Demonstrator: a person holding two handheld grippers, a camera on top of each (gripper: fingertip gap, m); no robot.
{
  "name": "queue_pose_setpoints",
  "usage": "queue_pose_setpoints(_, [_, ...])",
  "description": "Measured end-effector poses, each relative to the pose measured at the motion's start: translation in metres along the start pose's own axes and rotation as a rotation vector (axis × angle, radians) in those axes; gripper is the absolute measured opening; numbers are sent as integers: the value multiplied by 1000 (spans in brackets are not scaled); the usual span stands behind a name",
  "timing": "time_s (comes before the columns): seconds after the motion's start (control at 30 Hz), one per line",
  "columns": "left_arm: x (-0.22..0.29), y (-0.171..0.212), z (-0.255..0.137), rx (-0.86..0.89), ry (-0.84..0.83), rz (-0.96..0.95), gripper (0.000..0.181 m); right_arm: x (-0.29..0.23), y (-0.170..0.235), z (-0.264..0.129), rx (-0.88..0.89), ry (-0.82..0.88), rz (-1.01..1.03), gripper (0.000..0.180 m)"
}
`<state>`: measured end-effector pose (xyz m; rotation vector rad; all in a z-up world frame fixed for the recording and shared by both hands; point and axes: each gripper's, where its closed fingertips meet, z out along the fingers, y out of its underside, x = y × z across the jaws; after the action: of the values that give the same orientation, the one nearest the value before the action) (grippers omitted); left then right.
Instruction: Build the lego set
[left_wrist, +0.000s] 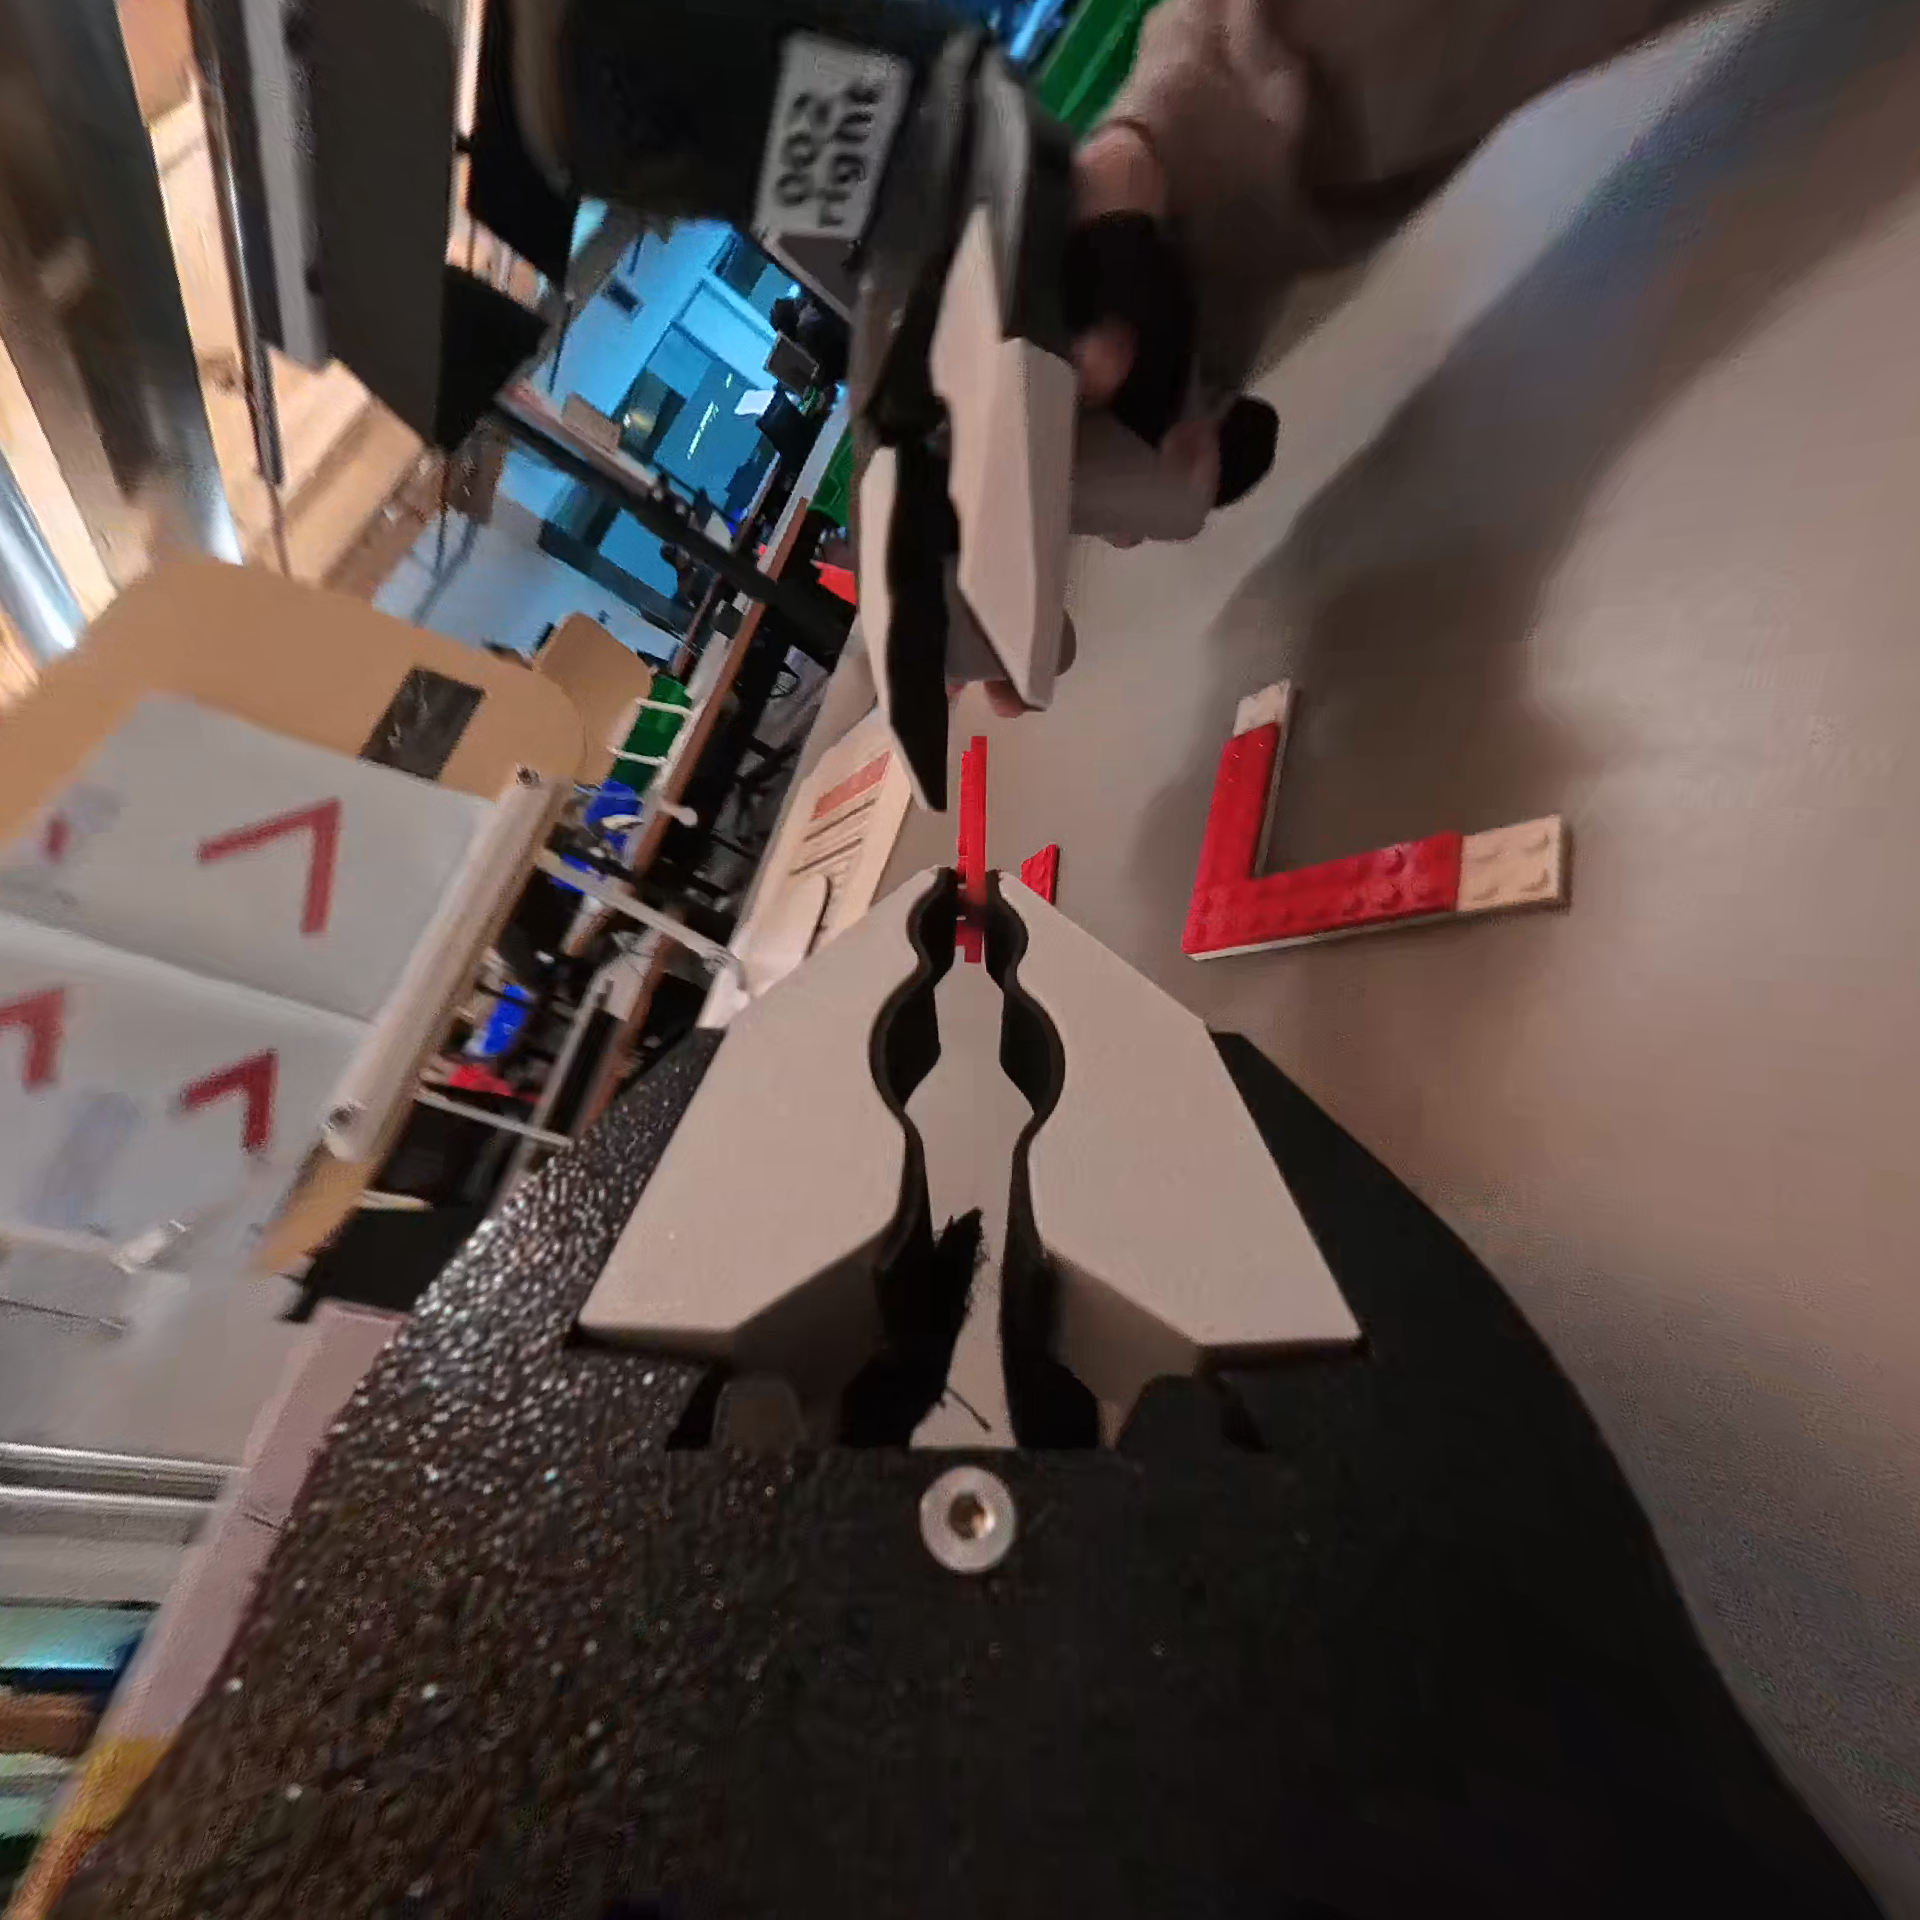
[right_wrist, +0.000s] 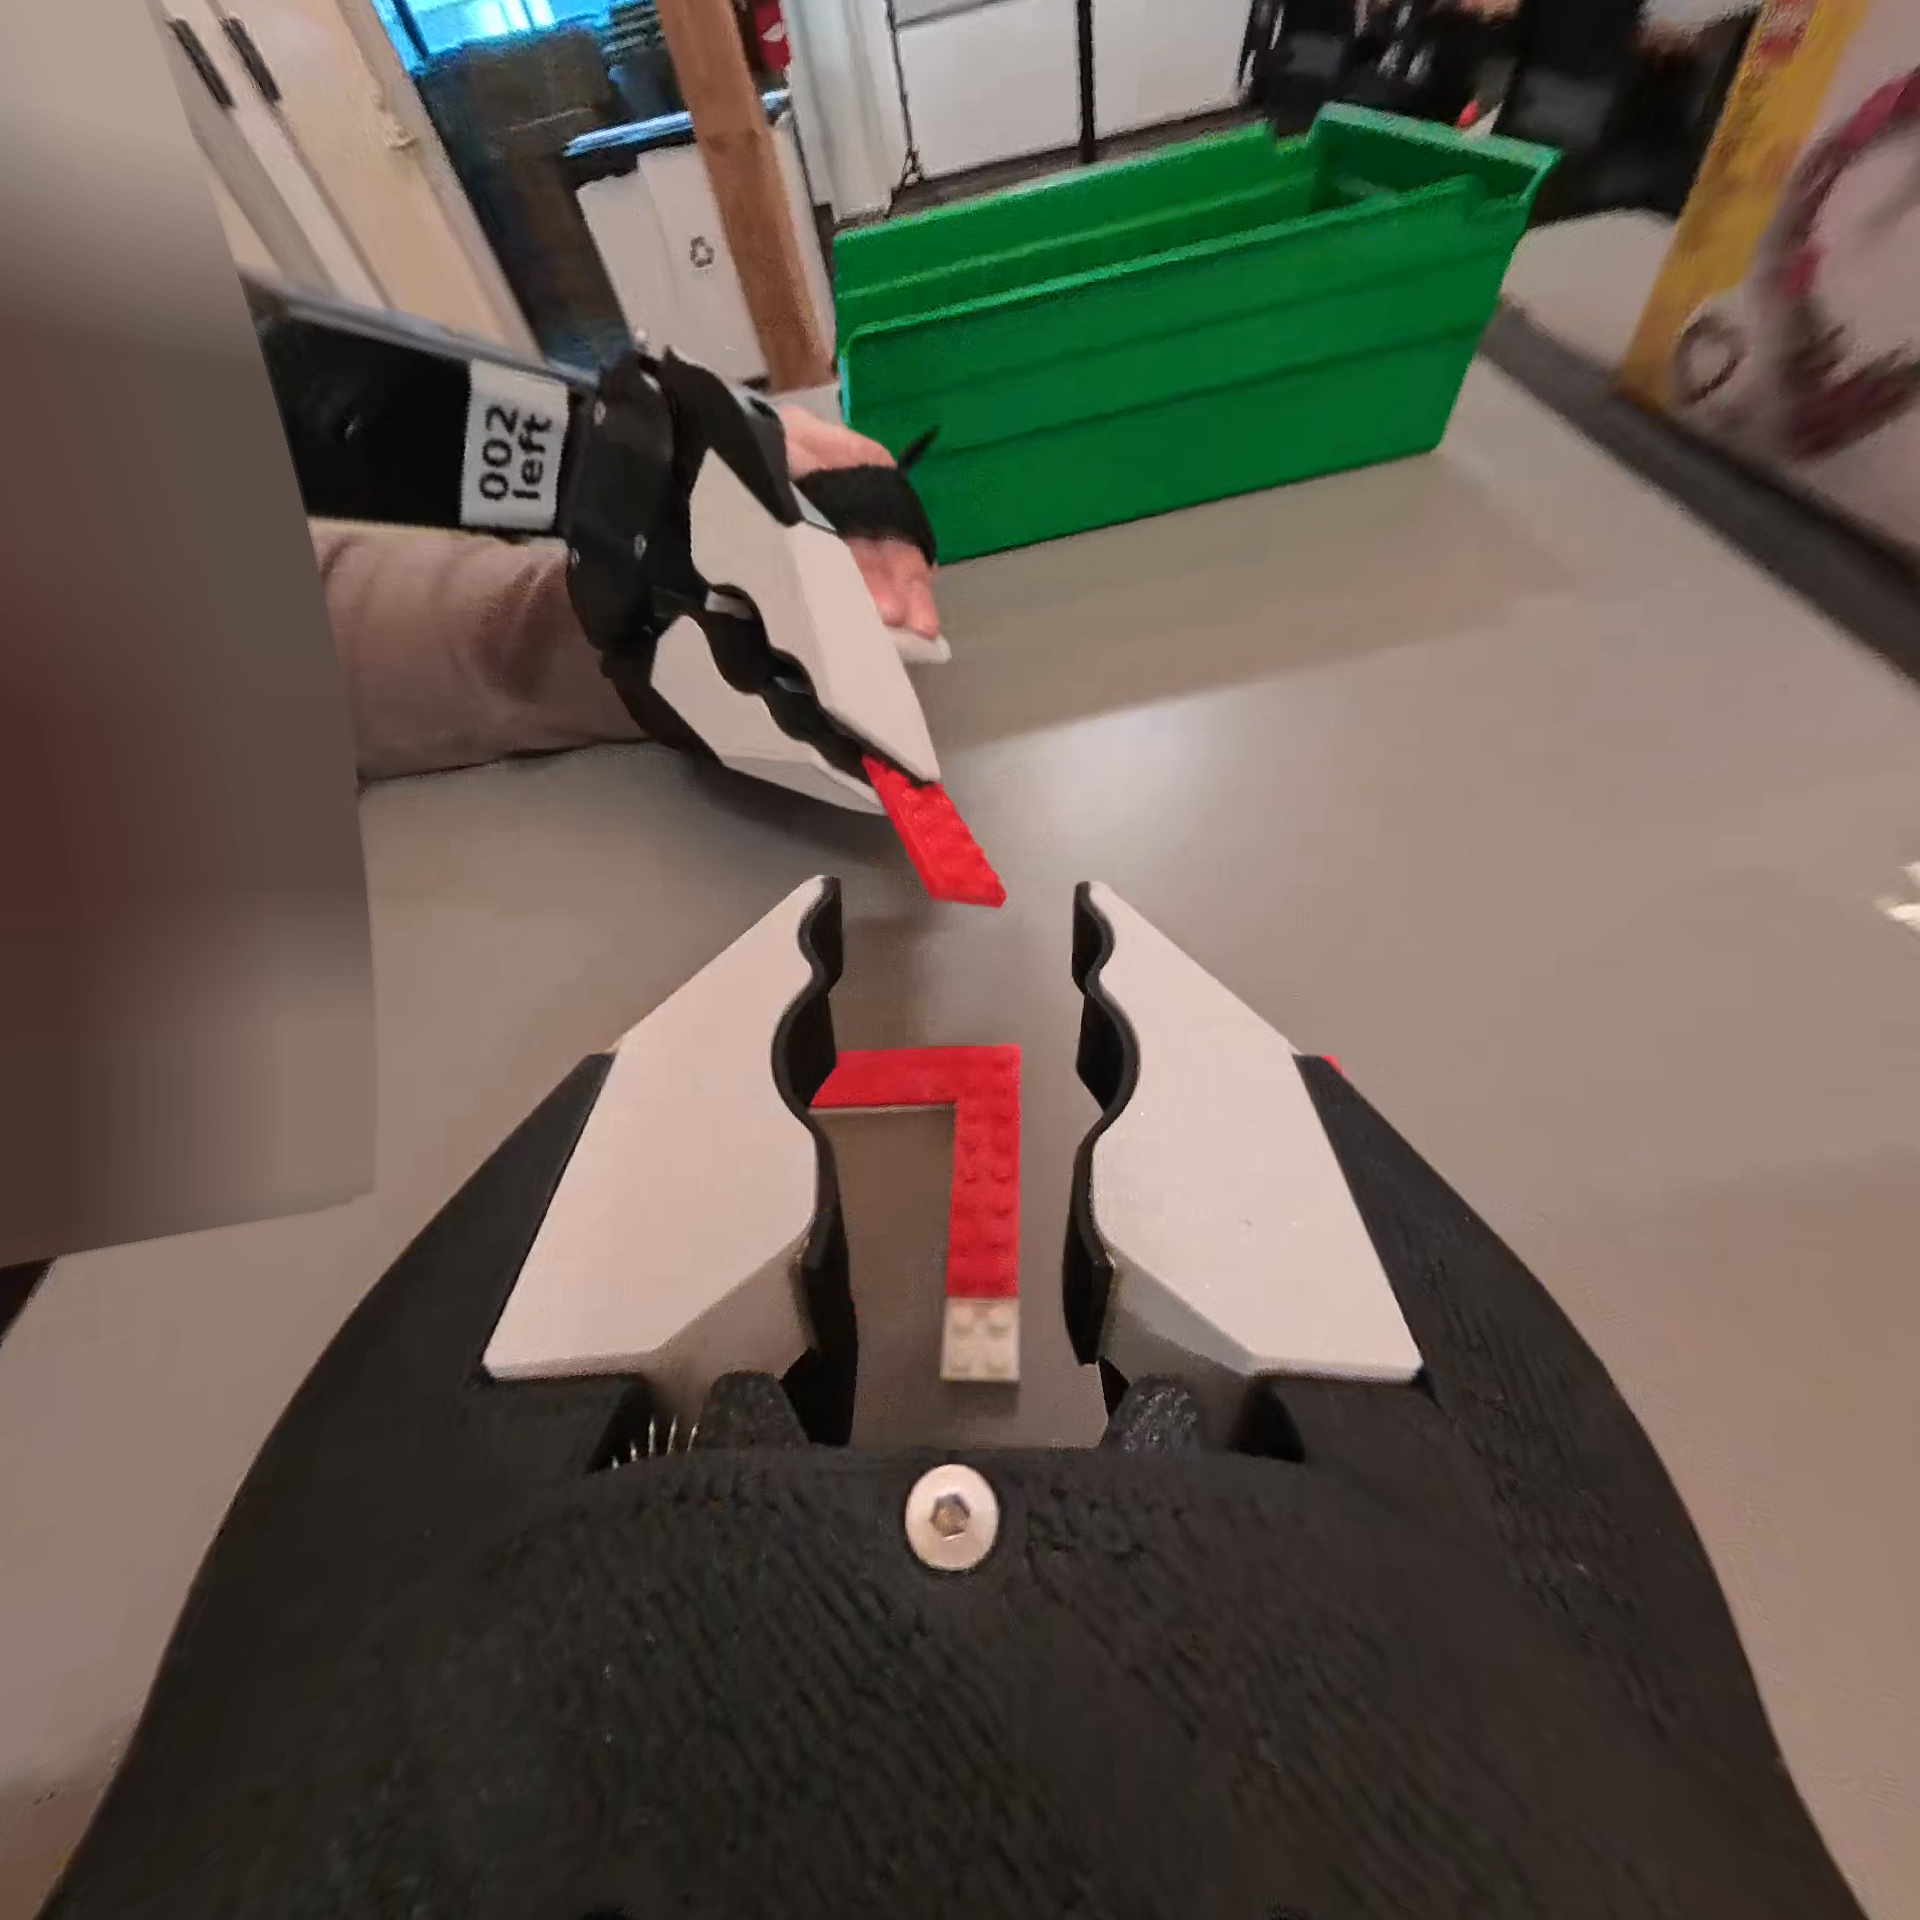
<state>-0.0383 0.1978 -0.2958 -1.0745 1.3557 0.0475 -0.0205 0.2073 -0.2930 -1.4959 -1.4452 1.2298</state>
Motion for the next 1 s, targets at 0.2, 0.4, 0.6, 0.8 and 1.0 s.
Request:
queue_pose_setpoints(0.2, [17, -13, 5, -12, -15, 330, 2, -18, 19, 5, -128, -118, 77, 30])
queue_pose_setpoints(0.4, [30, -18, 7, 3, 24, 400, 2, -26, 31, 7, -201, -148, 21, 18])
queue_pose_setpoints(0.6, [26, -19, 9, 18, 31, 187, 5, -27, 28, 4, -193, -140, -25, 15])
queue_pose_setpoints(0.8, [18, -18, 6, 66, 159, -301, 43, 4, 25, -14, -207, 97, -140, 15])
queue_pose_setpoints(1.0, [7, -10, 6, 72, 150, -478, 47, 29, 68, -52, -407, 347, -135, 15])
